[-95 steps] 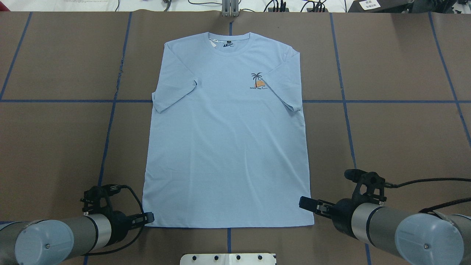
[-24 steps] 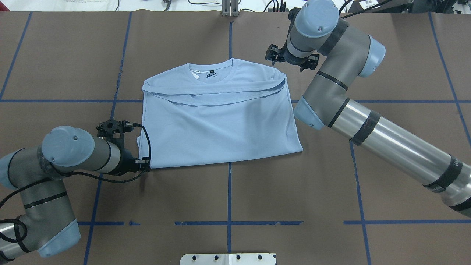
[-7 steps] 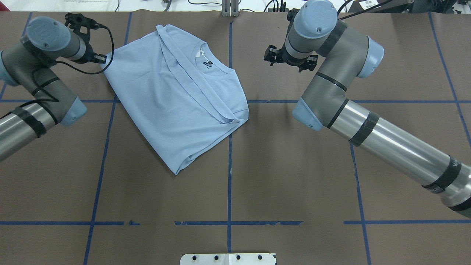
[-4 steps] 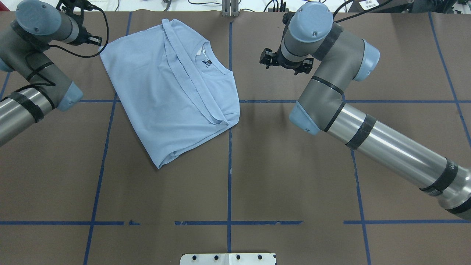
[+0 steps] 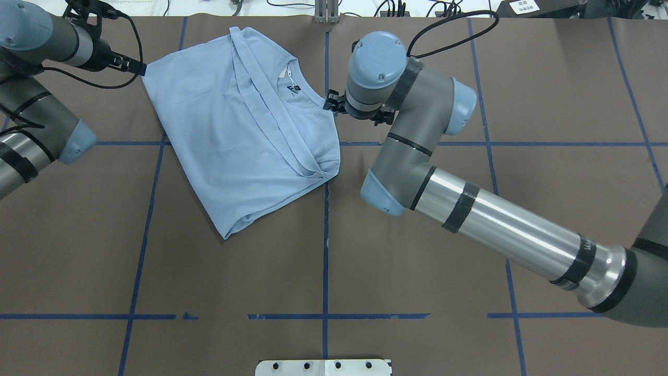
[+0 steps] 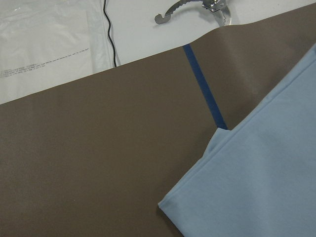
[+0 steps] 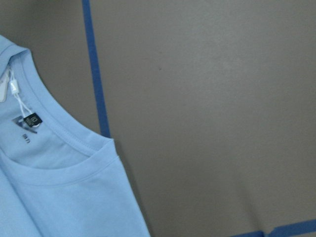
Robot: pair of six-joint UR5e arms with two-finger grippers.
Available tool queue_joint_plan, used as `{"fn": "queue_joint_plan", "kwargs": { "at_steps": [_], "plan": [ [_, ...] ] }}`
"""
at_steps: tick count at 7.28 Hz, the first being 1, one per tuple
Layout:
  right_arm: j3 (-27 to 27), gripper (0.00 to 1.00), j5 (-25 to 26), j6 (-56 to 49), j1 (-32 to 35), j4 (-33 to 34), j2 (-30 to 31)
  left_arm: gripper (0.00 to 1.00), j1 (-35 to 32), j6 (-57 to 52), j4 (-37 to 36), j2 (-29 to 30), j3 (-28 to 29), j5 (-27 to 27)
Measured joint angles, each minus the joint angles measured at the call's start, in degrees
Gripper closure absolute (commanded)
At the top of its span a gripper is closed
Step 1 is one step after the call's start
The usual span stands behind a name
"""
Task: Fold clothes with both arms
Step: 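Lower the right gripper onto the shirt's edge beside the collar and grasp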
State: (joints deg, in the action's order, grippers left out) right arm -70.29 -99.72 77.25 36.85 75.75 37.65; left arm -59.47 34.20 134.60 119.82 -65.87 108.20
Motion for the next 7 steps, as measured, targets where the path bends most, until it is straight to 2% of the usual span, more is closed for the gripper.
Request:
{"fn": "queue_joint_plan", "kwargs": {
  "at_steps": [1, 7],
  "plan": [
    [2.3, 0.30, 1.4, 0.5, -1.7, 0.0, -1.8, 0.00, 0.0, 0.4, 0.0, -0.2, -0.4, 0.8],
    [4.8, 0.38, 4.0, 0.6, -5.1, 0.1, -2.4, 0.00, 0.1, 1.7, 0.0, -0.3, -0.5, 1.7]
  ]
}}
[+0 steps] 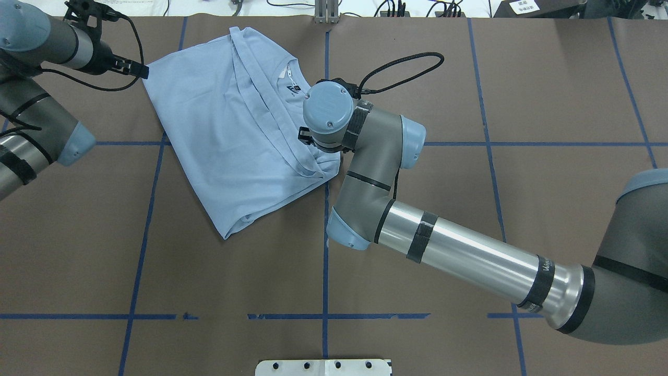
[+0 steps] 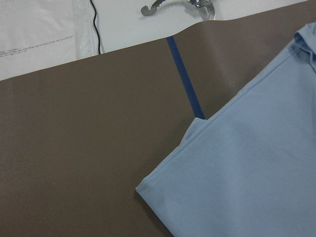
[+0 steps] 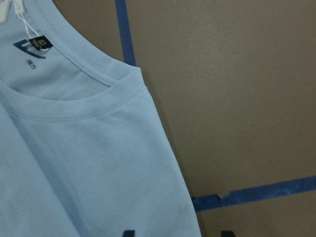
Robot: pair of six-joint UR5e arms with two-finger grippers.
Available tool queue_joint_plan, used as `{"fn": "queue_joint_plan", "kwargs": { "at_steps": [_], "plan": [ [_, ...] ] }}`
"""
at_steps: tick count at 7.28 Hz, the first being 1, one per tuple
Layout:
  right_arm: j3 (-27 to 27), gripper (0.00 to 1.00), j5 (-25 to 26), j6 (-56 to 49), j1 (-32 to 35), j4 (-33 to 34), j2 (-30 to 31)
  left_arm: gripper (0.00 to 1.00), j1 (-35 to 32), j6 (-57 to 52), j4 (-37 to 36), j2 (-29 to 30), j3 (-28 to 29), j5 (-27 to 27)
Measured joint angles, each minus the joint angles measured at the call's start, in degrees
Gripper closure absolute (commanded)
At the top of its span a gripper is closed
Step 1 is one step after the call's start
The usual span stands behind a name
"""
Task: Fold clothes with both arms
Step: 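Lower the right gripper onto the shirt's edge beside the collar and grasp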
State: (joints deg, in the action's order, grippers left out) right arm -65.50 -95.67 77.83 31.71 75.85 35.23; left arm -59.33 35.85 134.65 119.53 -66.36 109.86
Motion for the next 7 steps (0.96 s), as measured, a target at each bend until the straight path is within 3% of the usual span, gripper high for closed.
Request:
{"fn": "queue_joint_plan", "kwargs": {
  "at_steps": [4, 7],
  "plan": [
    [0.0, 0.40, 0.4, 0.0, -0.5, 0.0, 0.4, 0.00, 0.0, 0.0, 0.0, -0.2, 0.0, 0.0],
    [0.0, 0.55, 0.5, 0.0, -0.7, 0.0, 0.4, 0.00, 0.1, 0.0, 0.0, -0.5, 0.0, 0.0]
  ]
}}
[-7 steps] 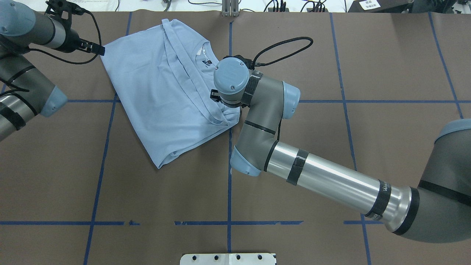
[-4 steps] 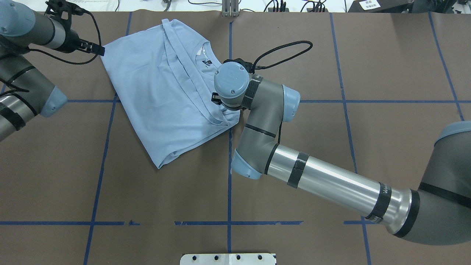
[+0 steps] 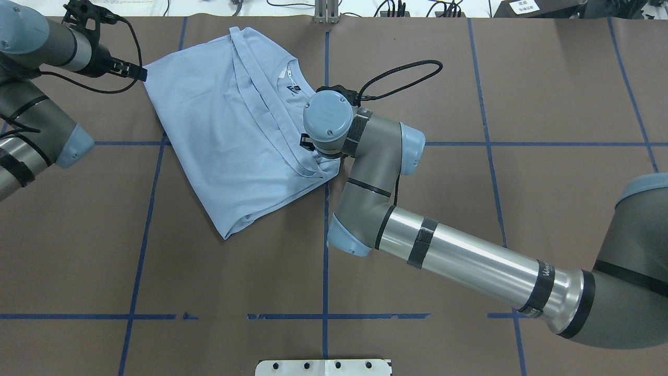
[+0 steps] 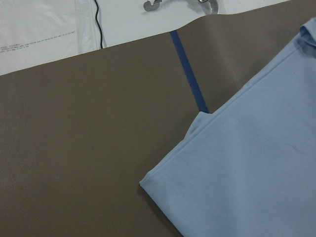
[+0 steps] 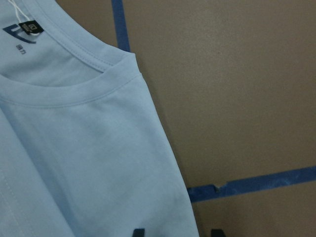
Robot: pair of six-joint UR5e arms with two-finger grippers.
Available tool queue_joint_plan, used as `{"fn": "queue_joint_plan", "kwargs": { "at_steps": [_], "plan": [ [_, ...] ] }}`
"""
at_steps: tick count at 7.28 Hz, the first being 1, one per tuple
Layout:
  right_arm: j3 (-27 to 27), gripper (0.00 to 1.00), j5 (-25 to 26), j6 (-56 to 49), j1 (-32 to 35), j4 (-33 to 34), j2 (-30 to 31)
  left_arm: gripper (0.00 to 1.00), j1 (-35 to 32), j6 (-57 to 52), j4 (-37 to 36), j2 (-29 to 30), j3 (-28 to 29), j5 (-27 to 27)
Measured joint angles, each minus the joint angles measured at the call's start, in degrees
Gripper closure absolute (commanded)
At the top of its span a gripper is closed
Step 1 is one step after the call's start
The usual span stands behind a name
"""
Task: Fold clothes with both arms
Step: 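Lower the right gripper onto the shirt's edge beside the collar and grasp, then drag the shirt toward the robot with the right gripper, rotating it straight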
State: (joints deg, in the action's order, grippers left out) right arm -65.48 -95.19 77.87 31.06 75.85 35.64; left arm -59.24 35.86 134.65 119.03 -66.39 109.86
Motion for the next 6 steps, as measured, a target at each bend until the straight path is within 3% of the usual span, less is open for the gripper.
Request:
{"fn": "queue_joint_plan", "kwargs": {
  "at_steps": [4, 5, 6],
  "plan": [
    [0.0, 0.55, 0.0, 0.0, -0.1, -0.1, 0.1, 0.00, 0.0, 0.0, 0.0, -0.1, 0.0, 0.0],
    [0.0, 0.68, 0.0, 0.0, -0.1, -0.1, 0.1, 0.00, 0.0, 0.0, 0.0, -0.1, -0.1, 0.0],
    [0.0, 0.96, 0.0, 0.0, -0.1, -0.1, 0.2, 0.00, 0.0, 0.0, 0.0, -0.1, -0.1, 0.0]
  ]
}}
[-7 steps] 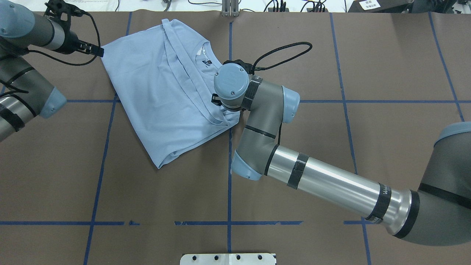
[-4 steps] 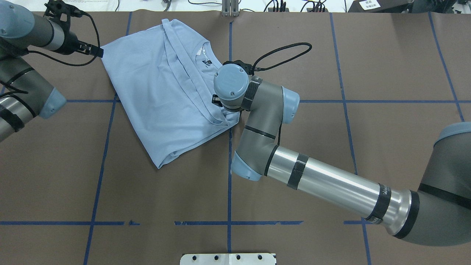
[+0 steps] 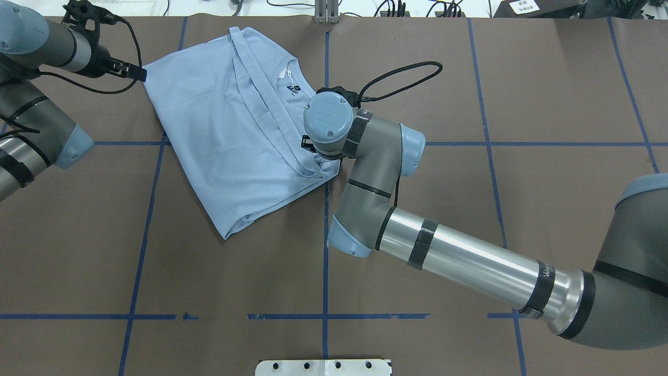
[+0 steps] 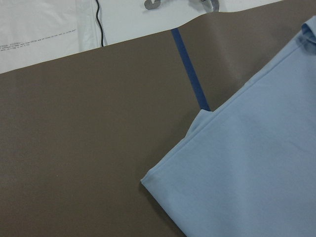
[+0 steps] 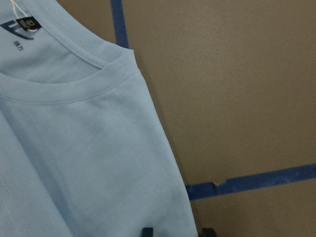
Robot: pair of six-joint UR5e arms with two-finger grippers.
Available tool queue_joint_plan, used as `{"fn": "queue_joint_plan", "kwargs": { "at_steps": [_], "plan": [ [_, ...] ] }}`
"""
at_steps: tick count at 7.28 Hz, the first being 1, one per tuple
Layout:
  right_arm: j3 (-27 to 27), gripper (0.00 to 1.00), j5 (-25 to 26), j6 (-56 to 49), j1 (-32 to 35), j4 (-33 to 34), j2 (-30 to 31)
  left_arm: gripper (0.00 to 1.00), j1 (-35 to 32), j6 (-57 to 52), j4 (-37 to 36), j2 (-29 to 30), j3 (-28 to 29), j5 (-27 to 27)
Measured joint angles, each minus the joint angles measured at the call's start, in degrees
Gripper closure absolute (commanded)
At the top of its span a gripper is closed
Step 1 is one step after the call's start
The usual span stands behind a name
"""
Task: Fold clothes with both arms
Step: 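Drag the shirt toward the robot with the right gripper, rotating it straight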
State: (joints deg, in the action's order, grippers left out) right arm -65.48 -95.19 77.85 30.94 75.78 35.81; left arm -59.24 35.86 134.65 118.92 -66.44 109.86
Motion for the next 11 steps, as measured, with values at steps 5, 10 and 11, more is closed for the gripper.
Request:
{"fn": "queue_joint_plan", "kwargs": {
  "at_steps": [5, 10, 11],
  "plan": [
    [-0.6, 1.00, -1.0, -1.7, 1.8, 0.0, 0.1, 0.00, -0.1, 0.0, 0.0, -0.1, -0.6, 0.0],
    [-32.4, 1.00, -4.0, -2.4, 0.7, 0.7, 26.2, 0.00, 0.0, -0.1, 0.0, -1.2, -2.0, 0.6],
    [-40.4, 1.00, -3.0, -1.1, -1.9, 0.8, 33.2, 0.00, 0.0, -0.1, 0.0, -1.3, -2.2, 1.3]
  ]
}}
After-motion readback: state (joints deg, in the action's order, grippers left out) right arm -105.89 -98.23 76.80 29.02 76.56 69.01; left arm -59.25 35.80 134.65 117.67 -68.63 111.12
